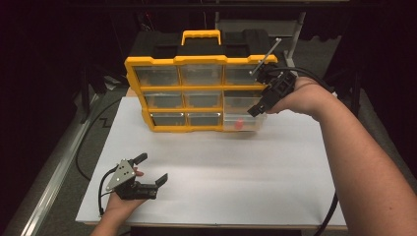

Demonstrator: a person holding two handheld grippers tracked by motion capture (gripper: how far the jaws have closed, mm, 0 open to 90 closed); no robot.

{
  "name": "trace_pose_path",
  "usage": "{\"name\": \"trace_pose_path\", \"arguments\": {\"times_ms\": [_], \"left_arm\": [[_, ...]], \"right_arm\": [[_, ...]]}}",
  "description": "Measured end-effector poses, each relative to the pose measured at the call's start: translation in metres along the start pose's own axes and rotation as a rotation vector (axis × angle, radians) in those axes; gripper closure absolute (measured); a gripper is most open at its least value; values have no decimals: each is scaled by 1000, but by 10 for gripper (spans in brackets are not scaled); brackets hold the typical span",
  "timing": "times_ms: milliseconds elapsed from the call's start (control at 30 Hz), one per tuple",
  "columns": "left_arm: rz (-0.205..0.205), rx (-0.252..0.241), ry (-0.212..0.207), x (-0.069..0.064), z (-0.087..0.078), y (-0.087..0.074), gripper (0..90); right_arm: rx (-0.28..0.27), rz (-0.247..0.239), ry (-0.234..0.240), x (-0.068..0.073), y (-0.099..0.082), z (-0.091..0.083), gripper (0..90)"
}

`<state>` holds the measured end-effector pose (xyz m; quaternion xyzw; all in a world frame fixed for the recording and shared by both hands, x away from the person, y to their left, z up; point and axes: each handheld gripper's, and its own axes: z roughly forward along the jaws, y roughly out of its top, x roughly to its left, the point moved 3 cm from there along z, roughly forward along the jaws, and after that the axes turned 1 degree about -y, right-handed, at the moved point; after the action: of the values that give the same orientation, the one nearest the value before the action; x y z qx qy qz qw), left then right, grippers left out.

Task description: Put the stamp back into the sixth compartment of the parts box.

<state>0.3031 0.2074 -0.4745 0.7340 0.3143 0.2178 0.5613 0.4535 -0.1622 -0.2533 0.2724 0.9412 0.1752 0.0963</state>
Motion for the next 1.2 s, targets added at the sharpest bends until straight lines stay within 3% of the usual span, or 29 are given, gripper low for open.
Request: {"name": "trace_pose_path", "arguments": {"times_ms": [667, 1200], "left_arm": [[-2, 10, 3, -1, 1, -1, 6], [-6, 10, 5, 0, 1, -1, 6]], "right_arm": [[21, 59, -24, 7, -66, -8, 5], [42, 115, -62, 4, -113, -11, 5]]}}
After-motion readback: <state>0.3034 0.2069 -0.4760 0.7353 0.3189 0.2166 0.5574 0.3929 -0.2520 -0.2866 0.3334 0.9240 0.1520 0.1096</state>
